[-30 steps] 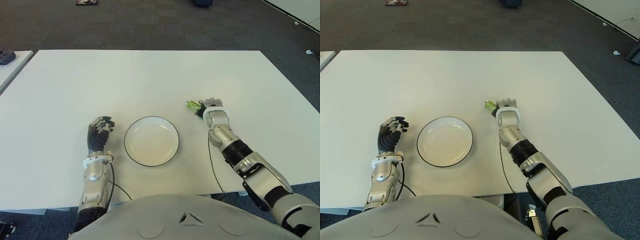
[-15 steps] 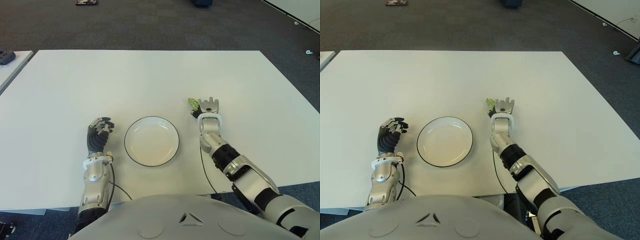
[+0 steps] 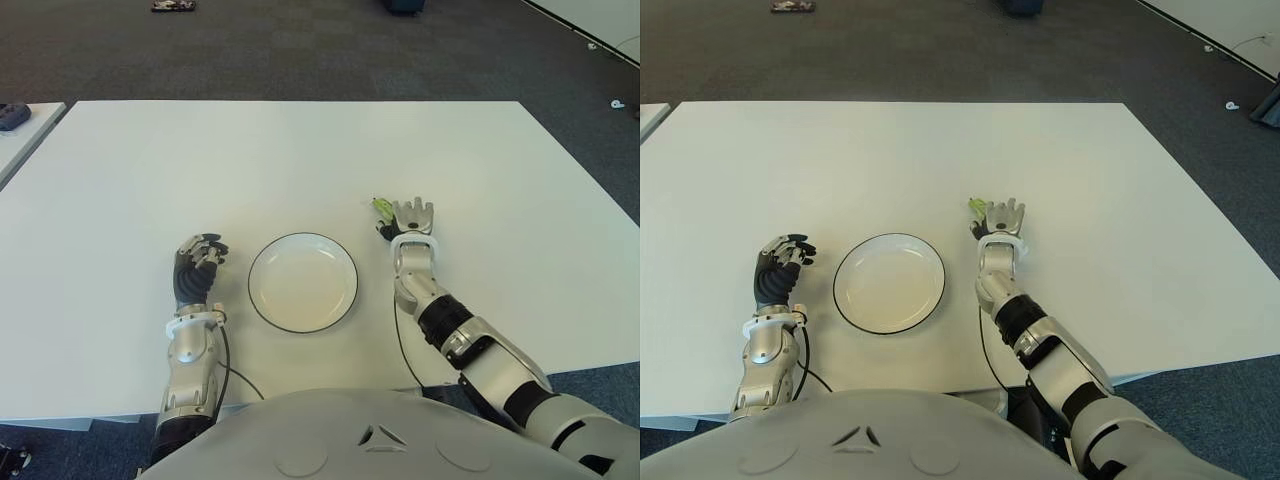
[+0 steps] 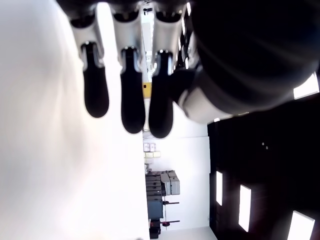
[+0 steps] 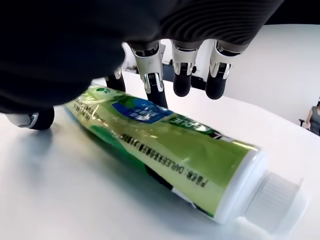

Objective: Put the toothpaste on the table into the plate.

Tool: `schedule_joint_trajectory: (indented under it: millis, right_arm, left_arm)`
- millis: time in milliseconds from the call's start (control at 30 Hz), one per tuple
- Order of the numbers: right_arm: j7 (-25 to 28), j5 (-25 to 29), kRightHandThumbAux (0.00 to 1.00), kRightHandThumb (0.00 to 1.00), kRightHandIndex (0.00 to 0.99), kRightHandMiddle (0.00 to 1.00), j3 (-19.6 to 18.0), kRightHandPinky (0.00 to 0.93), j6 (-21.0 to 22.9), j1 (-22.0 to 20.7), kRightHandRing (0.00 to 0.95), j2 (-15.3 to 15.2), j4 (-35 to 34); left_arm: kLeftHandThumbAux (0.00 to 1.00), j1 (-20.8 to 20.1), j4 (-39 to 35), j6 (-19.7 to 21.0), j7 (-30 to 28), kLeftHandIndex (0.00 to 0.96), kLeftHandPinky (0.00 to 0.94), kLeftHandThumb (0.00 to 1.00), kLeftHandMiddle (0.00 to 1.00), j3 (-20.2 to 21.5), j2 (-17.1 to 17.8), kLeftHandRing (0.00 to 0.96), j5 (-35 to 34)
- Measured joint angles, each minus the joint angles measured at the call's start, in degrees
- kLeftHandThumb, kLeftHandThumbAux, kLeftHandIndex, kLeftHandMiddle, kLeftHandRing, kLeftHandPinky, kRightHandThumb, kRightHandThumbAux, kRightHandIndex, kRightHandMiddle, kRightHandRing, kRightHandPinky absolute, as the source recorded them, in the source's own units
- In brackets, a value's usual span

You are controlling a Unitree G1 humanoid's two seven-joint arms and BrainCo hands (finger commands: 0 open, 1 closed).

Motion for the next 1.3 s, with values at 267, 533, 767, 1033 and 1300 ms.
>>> schedule_joint_trajectory:
  millis: [267, 533, 767, 1033, 1300]
  right_arm:
    - [-0.60, 0.57, 0.155, 0.420, 0.000, 0.000, -0.25, 0.000, 0.01, 0.21, 0.000, 0.65, 0.00]
    - [-2.30, 2.94, 0.161, 0.418, 0.000, 0.000, -1.86, 0.000, 0.01, 0.83, 0.000, 1.46, -0.18]
    - [-4.53, 6.45, 0.259, 0.452, 0.007, 0.073, -4.12, 0.253, -0.02, 1.99, 0.131, 2.38, -1.11]
    - [-9.62, 9.28, 0.593, 0.660, 0.363, 0.512, -6.51, 0.674, -1.49, 3.73, 0.589, 3.27, -3.11]
    - [-16.39, 12.72, 0.696, 0.714, 0.433, 0.656, -9.65, 0.762, -5.51, 4.27, 0.700, 3.39, -2.55]
  left_arm:
    - [0.718, -0.16, 0.07, -0.61, 0.33, 0.428, 0.477, 0.705, 0.523, 0.07, 0.03, 0.502, -0.02]
    - [0.717, -0.13, 0.05, -0.61, 0.33, 0.429, 0.479, 0.704, 0.528, 0.25, 0.08, 0.505, -0.05]
    - [0.717, -0.15, 0.09, -0.65, 0.33, 0.428, 0.478, 0.704, 0.532, 0.47, 0.40, 0.509, 0.00]
    - [0.718, -0.23, 0.74, -1.62, 0.33, 0.429, 0.477, 0.703, 0.535, 0.63, 1.26, 0.511, -0.09]
    - [0.717, -0.21, 0.46, -1.01, 0.33, 0.429, 0.485, 0.704, 0.543, 0.79, 1.21, 0.520, -0.38]
